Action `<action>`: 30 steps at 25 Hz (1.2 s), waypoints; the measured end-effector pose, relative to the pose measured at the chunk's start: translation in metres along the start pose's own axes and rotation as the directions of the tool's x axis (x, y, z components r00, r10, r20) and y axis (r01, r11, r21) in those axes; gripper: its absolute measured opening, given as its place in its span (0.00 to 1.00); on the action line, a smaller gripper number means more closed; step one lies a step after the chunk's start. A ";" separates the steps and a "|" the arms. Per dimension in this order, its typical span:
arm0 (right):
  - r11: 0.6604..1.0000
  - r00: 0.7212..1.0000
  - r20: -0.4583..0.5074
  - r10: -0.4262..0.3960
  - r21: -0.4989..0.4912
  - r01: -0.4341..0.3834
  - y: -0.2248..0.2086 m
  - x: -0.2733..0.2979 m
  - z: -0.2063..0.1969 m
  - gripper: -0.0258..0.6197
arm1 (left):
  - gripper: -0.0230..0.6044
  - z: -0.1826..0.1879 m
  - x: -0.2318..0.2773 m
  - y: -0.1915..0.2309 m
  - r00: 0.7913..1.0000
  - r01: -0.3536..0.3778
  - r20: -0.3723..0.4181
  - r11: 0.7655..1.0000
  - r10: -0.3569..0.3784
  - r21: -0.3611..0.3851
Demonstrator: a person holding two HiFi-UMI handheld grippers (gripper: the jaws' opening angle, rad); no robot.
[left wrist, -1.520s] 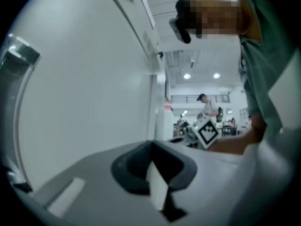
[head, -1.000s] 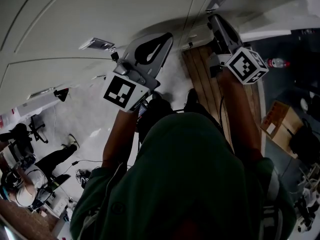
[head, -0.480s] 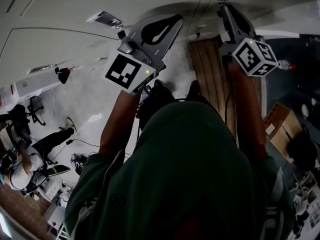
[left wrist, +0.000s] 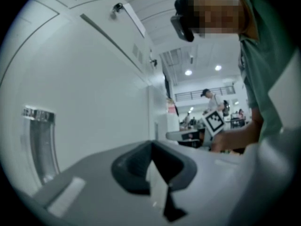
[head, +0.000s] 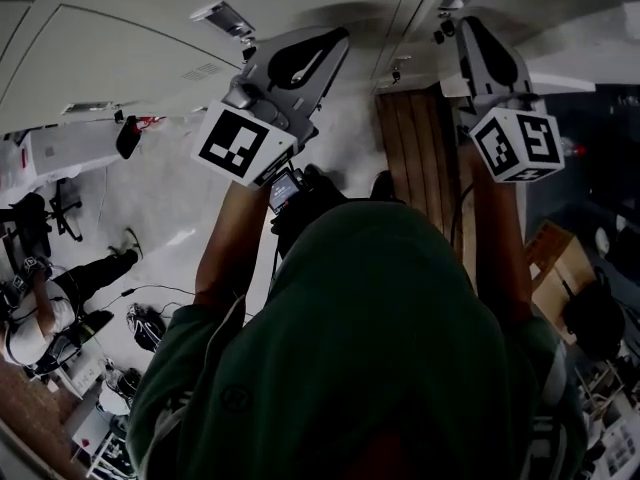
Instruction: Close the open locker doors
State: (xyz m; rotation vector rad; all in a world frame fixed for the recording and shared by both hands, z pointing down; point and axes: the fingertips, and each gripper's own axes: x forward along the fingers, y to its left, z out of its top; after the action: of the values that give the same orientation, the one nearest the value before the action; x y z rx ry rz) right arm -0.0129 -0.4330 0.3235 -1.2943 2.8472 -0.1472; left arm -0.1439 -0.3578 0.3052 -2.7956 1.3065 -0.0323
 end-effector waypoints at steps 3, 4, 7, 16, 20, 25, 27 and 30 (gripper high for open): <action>0.995 0.997 0.030 0.069 -0.070 -0.067 0.020 -0.011 0.023 0.07 | 0.04 0.006 -0.008 -0.006 1.000 -0.015 -0.001 1.000 0.015 0.018; 0.991 0.995 0.036 0.096 -0.095 -0.092 0.028 -0.015 0.030 0.07 | 0.04 0.007 -0.011 -0.008 1.000 -0.020 -0.011 0.999 0.020 0.026; 0.967 0.979 0.039 0.202 -0.169 -0.192 0.056 -0.028 0.048 0.06 | 0.04 0.008 -0.019 -0.017 0.999 -0.028 -0.020 0.999 0.029 0.043; 0.876 0.903 0.020 0.429 -0.253 -0.411 0.129 -0.079 0.083 0.05 | 0.04 0.020 -0.038 -0.050 0.999 -0.044 0.033 0.998 0.042 0.052; 0.858 0.888 0.010 0.460 -0.263 -0.441 0.140 -0.096 0.083 0.05 | 0.04 0.020 -0.046 -0.062 0.998 -0.052 0.035 0.997 0.049 0.065; 0.854 0.883 0.009 0.469 -0.261 -0.450 0.141 -0.112 0.083 0.05 | 0.04 0.022 -0.052 -0.078 0.997 -0.061 0.045 0.996 0.059 0.063; 0.853 0.882 0.013 0.472 -0.261 -0.452 0.141 -0.119 0.083 0.05 | 0.04 0.020 -0.053 -0.083 0.997 -0.063 0.043 0.996 0.060 0.066; 0.852 0.880 0.010 0.475 -0.253 -0.458 0.142 -0.129 0.082 0.05 | 0.04 0.016 -0.056 -0.092 0.998 -0.064 0.029 0.996 0.062 0.063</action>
State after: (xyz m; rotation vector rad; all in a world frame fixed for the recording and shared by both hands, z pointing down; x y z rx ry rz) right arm -0.0309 -0.2500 0.2256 -0.5639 3.0825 0.2580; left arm -0.1092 -0.2551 0.2949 -2.6908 1.3621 -0.0326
